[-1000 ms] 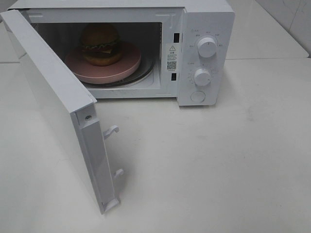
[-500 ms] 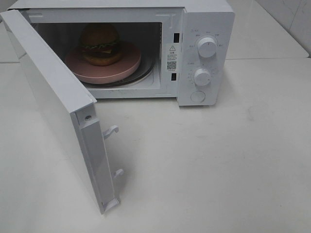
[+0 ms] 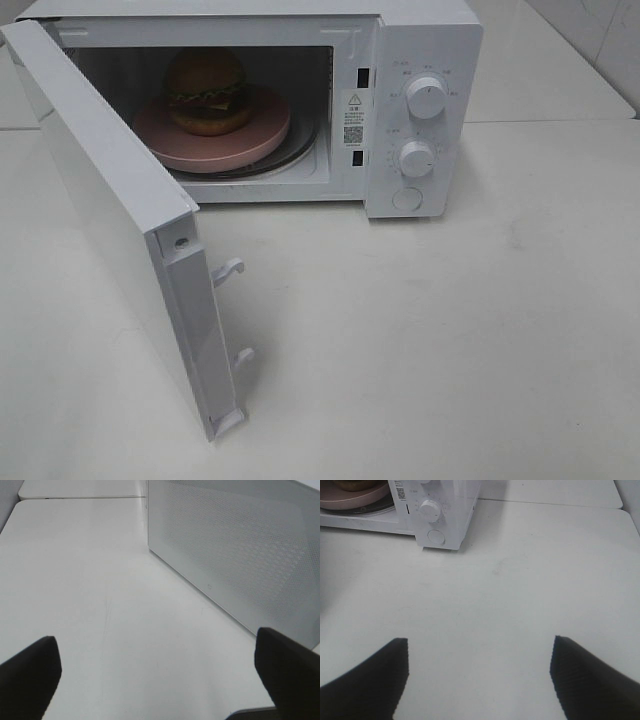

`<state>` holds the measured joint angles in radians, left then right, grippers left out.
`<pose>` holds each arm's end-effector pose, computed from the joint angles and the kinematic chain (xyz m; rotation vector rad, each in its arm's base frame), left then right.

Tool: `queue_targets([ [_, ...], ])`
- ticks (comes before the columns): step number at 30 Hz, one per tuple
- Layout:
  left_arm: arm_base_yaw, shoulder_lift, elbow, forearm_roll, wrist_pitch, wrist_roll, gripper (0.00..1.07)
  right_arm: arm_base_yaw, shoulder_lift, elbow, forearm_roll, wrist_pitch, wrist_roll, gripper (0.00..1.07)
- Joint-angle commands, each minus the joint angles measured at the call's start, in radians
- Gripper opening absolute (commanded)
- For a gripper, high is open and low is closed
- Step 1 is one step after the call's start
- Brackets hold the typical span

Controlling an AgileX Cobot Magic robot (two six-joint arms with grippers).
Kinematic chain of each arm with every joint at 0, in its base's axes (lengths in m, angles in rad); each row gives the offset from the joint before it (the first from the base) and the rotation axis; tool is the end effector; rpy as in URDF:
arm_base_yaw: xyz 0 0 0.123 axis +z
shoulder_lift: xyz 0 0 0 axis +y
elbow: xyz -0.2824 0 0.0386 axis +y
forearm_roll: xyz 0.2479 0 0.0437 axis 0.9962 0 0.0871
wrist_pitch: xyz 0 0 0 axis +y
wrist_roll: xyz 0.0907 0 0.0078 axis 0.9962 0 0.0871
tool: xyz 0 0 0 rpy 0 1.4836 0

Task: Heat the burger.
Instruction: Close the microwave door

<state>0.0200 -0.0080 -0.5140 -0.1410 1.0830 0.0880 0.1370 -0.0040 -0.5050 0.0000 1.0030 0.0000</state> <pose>-0.0089 -0.0115 0.2798 0.0795 2.0365 -0.1009 -0.0038 -0.0005 0.2833 -0.1354 1.9740 0.0891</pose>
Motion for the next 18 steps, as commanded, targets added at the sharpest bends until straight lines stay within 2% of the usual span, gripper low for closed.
queue_targets([
  [1, -0.004, -0.014, 0.0, 0.002, -0.014, 0.0, 0.98, -0.004, -0.028, 0.003, 0.0, -0.009, 0.01, 0.76],
  [13, -0.004, -0.014, 0.0, -0.01, -0.014, -0.004, 0.98, -0.004, -0.028, 0.003, 0.0, -0.009, 0.01, 0.76],
  [18, -0.004, 0.004, -0.034, -0.027, -0.045, -0.012, 0.97, -0.004, -0.028, 0.003, 0.0, -0.009, 0.01, 0.75],
])
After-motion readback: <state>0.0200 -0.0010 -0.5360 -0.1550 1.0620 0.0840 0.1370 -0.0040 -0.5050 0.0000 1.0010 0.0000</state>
